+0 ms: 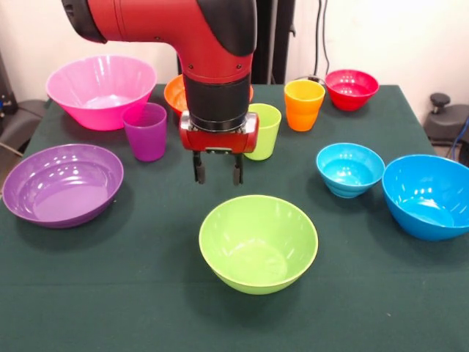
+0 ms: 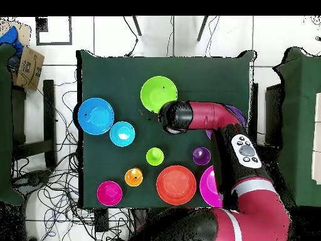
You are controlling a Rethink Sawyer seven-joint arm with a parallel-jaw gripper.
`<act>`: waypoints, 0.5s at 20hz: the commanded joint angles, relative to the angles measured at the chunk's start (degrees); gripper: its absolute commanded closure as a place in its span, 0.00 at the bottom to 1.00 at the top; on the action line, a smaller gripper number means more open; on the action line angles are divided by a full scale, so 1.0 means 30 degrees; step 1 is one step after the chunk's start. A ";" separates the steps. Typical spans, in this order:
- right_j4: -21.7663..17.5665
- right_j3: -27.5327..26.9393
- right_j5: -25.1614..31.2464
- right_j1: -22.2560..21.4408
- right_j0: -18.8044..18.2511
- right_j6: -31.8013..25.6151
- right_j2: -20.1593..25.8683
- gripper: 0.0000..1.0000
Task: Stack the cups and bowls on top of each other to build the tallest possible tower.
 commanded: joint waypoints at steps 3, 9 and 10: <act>-0.2311 0.0136 0.1812 -0.0972 -0.0887 -0.7085 0.3117 0.00; -0.3098 0.0539 0.2147 -0.1218 -0.1639 -0.8265 0.4182 0.00; -0.3157 0.0533 0.2526 -0.1275 -0.1658 -0.8338 0.4223 0.00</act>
